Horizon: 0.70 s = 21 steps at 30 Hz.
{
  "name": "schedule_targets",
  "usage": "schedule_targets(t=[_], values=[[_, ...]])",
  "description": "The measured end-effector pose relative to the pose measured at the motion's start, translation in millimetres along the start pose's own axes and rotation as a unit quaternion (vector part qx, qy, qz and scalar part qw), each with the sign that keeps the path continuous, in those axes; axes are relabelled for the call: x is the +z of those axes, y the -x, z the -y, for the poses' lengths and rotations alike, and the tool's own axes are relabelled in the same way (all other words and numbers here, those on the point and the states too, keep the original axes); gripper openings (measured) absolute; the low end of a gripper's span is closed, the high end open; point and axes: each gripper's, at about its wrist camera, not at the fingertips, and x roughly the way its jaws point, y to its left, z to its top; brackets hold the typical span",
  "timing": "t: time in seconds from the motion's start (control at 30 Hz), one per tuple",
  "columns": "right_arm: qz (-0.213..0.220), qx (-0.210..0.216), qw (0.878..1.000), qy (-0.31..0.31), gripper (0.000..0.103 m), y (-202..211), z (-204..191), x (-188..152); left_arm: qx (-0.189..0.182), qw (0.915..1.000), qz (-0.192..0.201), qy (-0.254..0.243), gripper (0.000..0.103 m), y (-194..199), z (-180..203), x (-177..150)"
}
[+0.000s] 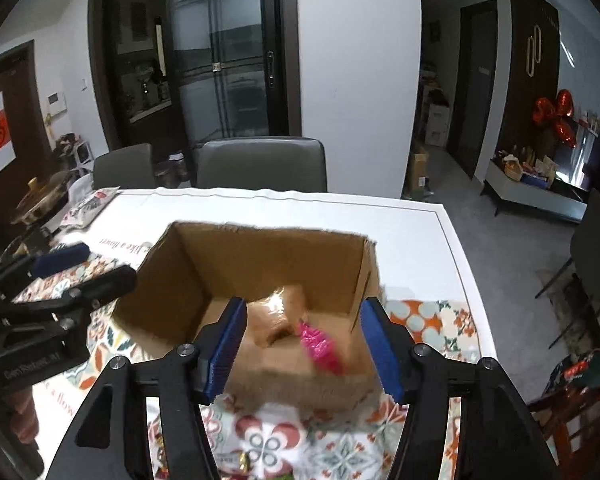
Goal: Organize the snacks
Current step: 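Carry both packets over the cardboard box and open both tools to drop them, then grasp the gold-wrapped candy with the right tool while the left tool grasps a green candy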
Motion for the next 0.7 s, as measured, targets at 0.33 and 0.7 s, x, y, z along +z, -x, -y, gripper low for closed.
schedule_targets(t=[0.33, 0.7], values=[[0.025, 0.045, 0.999, -0.012, 0.060, 45, -29, -53, 0.007, 0.9991, 0.038, -0.018, 0.073, 64, -5, -50], [0.011, 0.076, 0.997, -0.007, 0.060, 57, -64, -100, 0.014, 0.9994, 0.030, -0.006, 0.073, 93, -26, -112]])
